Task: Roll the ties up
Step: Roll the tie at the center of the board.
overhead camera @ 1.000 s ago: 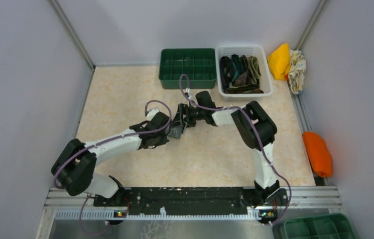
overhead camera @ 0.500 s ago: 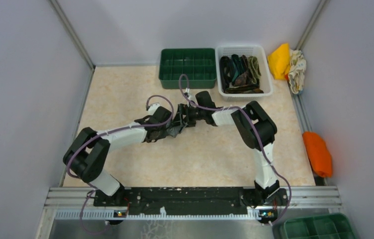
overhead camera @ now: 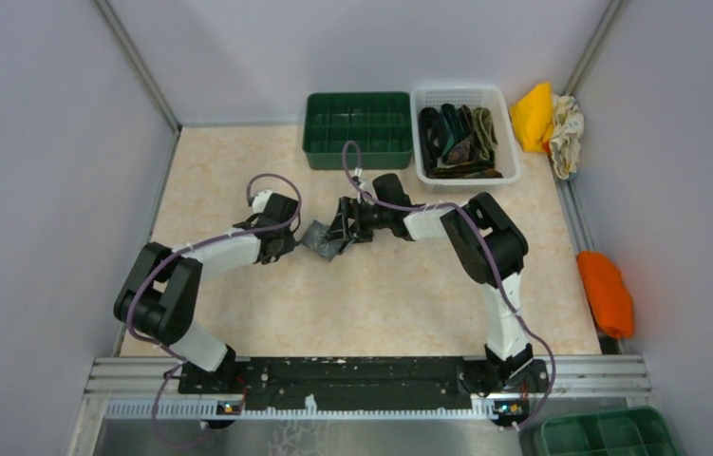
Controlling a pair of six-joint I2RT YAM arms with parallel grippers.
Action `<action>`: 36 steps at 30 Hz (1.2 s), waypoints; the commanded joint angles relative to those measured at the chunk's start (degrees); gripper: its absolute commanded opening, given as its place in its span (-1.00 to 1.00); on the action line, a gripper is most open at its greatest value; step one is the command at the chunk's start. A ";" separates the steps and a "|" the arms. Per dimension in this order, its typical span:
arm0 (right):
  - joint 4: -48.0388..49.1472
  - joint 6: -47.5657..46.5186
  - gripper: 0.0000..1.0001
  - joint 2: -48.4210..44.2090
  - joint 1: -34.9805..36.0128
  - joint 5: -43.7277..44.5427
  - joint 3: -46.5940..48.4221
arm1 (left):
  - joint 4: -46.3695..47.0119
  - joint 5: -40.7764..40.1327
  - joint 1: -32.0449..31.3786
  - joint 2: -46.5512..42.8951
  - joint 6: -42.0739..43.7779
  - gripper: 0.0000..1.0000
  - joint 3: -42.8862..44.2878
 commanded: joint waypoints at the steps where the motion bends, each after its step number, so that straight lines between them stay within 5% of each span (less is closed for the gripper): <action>1: -3.09 -0.53 0.61 3.44 0.63 4.29 -0.09 | 4.22 1.18 0.59 -0.98 -0.78 -1.00 0.04; 16: -3.55 -0.79 0.60 3.93 0.67 3.92 0.31 | 8.77 5.29 2.35 10.49 4.58 -1.00 14.14; 29: -2.81 -0.70 0.60 3.76 0.62 4.08 -0.64 | 15.10 28.41 2.21 11.34 0.35 -1.00 9.57; 36: -4.39 -1.67 0.58 3.52 1.23 4.14 -0.55 | 17.24 30.18 1.91 12.40 0.27 -1.00 9.48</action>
